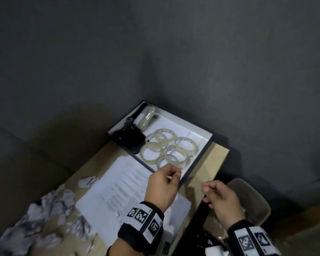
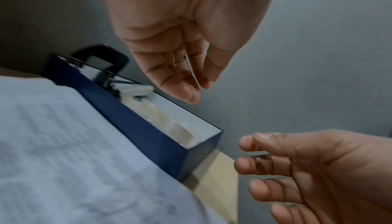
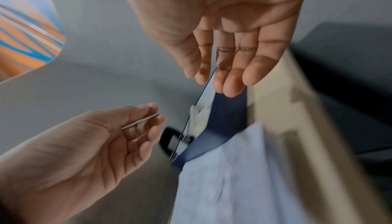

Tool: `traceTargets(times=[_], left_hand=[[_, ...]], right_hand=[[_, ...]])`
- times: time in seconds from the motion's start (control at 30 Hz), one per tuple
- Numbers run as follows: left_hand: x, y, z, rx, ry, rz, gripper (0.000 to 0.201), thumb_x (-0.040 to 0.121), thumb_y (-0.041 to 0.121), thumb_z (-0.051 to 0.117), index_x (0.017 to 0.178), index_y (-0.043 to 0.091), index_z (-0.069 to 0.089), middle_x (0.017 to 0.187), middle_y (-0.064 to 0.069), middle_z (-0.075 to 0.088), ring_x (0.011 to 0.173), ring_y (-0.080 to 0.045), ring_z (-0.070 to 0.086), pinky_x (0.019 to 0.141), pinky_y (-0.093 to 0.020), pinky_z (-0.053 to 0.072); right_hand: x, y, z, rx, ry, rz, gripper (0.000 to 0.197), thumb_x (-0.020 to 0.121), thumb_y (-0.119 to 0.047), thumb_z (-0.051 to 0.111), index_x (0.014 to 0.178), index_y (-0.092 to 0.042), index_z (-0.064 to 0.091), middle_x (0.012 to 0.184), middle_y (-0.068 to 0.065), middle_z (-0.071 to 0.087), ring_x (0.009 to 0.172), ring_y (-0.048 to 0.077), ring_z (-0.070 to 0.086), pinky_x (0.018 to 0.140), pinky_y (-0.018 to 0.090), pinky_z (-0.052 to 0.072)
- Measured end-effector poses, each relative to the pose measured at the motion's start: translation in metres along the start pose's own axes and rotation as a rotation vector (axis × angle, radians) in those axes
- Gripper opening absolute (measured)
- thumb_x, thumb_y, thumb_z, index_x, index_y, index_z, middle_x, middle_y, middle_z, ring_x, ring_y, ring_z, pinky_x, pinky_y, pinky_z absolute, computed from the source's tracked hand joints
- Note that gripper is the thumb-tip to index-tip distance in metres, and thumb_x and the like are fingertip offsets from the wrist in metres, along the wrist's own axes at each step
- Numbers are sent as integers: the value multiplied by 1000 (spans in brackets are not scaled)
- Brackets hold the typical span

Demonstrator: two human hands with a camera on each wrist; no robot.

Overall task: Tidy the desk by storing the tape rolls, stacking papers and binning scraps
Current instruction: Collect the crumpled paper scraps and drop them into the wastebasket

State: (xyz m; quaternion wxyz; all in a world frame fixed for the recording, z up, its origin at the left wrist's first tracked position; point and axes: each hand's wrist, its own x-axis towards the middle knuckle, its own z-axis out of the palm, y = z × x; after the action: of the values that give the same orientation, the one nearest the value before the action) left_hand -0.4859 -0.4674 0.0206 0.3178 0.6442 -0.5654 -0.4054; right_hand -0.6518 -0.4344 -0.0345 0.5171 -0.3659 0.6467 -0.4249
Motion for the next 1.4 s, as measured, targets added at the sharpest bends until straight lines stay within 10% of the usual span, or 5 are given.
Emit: traceTargets(times=[0.27,0.43,0.63,1.0,1.4], left_hand=[[-52,-67,-115,57,251,-122,14,89,24,57,77,29,62,75,13,62,51,-2,49,58,-21,47],[-111,-127,-169,66,368,-268,13,86,17,59,76,26,63,72,12,63,58,-2,55,60,-19,47],[-195,-189,-209,271,385,-446,7,85,29,59,92,29,59,96,9,62,79,-11,61,72,-24,49],[-305,-245,-220,534,87,-685,134,40,93,48,149,35,-2,158,1,-16,146,-25,-11,117,-50,13],[-351,-272,-233,670,-102,-777,147,45,88,58,137,27,-40,142,-10,-47,133,-37,-39,110,-62,-10]], right_hand=[[-37,-16,121,-124,-263,-18,17,87,-2,61,78,-15,66,76,6,63,60,21,57,57,33,46],[-79,-13,189,-296,-525,14,20,81,-1,68,87,-19,62,86,7,60,70,21,59,48,19,46],[-120,6,266,-721,-764,-179,39,80,-14,72,108,-31,51,111,-3,51,96,14,55,79,22,42],[-114,35,356,-1228,-928,-516,72,93,-37,53,150,-36,9,160,1,-2,146,28,3,119,41,11],[-179,51,319,-1370,-1143,-526,131,53,-60,78,145,-46,-16,152,-11,-33,143,21,-24,119,47,2]])
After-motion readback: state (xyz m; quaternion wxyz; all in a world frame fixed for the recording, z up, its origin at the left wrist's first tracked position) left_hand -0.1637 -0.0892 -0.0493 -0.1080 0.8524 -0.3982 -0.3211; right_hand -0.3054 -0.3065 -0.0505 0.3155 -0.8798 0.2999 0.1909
